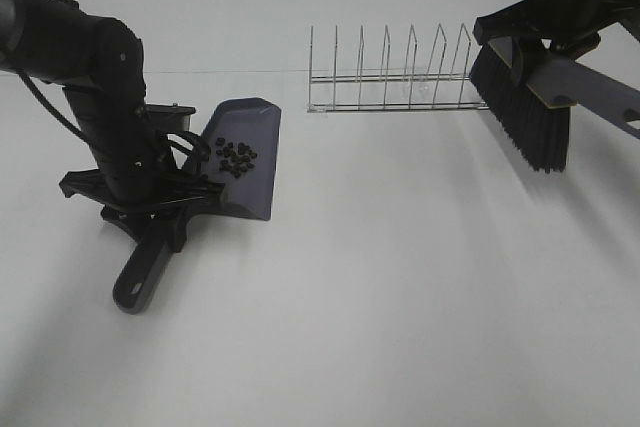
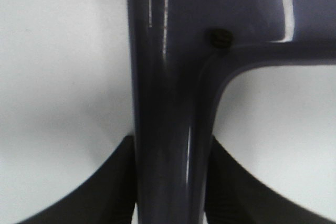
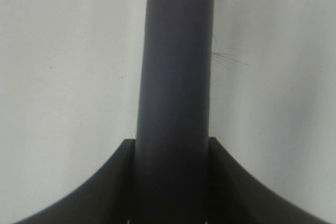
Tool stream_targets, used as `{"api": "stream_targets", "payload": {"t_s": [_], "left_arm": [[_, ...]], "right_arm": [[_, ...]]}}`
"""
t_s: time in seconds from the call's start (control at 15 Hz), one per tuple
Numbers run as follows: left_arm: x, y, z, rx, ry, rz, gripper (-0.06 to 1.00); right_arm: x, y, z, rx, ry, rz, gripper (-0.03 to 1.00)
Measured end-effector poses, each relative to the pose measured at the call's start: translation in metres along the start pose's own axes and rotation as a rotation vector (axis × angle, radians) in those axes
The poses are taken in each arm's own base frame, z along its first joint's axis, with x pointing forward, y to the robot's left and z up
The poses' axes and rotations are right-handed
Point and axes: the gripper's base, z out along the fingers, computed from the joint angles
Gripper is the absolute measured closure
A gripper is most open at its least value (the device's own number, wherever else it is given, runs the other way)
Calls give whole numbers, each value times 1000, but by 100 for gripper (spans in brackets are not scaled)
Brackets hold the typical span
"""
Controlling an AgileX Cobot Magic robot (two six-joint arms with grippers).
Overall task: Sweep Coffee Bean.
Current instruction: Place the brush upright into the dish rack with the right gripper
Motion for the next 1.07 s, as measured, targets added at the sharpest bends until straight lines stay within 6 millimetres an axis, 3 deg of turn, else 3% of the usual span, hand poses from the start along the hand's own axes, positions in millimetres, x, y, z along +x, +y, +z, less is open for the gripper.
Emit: {"api": "stream_targets", "payload": {"t_s": [0.27,0.67,1.07], "left_arm": [[0,0,0,0,0,0,62],[0,0,0,0,0,-1,62],[0,0,0,0,0,-1,62]], "right_arm": [[-3,2,31,21,-3,-17,69],[-16,1,33,42,-130,2,69],[-40,1,47,48,-189,11,69]]}}
